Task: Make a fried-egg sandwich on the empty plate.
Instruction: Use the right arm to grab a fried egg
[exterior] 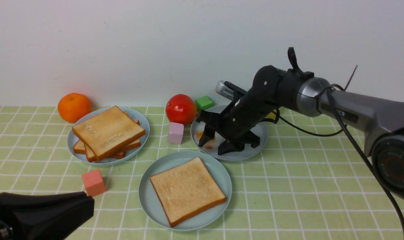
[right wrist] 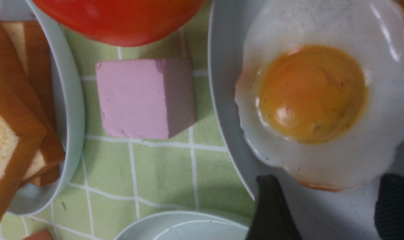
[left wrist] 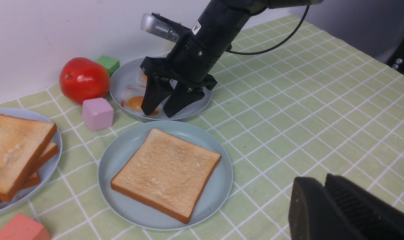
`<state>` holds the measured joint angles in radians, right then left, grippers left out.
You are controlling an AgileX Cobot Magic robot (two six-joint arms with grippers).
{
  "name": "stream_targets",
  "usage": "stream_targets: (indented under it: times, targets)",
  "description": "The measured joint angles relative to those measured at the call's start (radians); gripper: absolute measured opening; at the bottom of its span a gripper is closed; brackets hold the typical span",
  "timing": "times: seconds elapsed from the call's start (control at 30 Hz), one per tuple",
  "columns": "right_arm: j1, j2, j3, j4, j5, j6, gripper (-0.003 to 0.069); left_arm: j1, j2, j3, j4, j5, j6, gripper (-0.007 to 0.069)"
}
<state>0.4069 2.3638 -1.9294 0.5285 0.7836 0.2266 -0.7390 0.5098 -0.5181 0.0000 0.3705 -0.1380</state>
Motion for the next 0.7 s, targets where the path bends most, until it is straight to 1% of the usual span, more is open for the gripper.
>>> stream_targets:
  times: [0.07, 0.1, 0.2, 0.27, 0.33, 0.4, 0.57, 0.7]
  targets:
    - [0.0, 0.0, 0.0, 0.0, -0.006, -0.014, 0.0381, 0.0, 0.0, 0.0, 0.0, 0.003, 0.0, 0.007]
    - [0.0, 0.002, 0.0, -0.004, -0.016, -0.03, 0.0319, 0.0, 0.0, 0.0, 0.0, 0.008, 0.0, 0.0071]
    - [0.0, 0.008, 0.0, -0.007, -0.035, -0.042, 0.0191, 0.0, 0.0, 0.0, 0.0, 0.019, 0.0, 0.0071]
    - [0.0, 0.013, 0.0, -0.008, -0.056, -0.05, 0.0092, 0.0, 0.0, 0.0, 0.0, 0.025, 0.0, 0.0071]
    - [0.0, 0.017, 0.0, -0.008, -0.078, -0.065, 0.0014, 0.0, 0.0, 0.0, 0.0, 0.025, 0.0, 0.0071]
    - [0.0, 0.018, 0.001, -0.008, -0.102, -0.079, -0.001, 0.0, 0.0, 0.0, 0.0, 0.025, 0.0, 0.0071]
    - [0.0, 0.019, 0.001, -0.011, -0.129, -0.116, -0.001, 0.0, 0.0, 0.0, 0.0, 0.025, 0.0, 0.0074]
    - [0.0, 0.012, 0.001, -0.016, -0.094, -0.175, -0.0009, 0.0, 0.0, 0.0, 0.0, 0.026, 0.0, 0.0076]
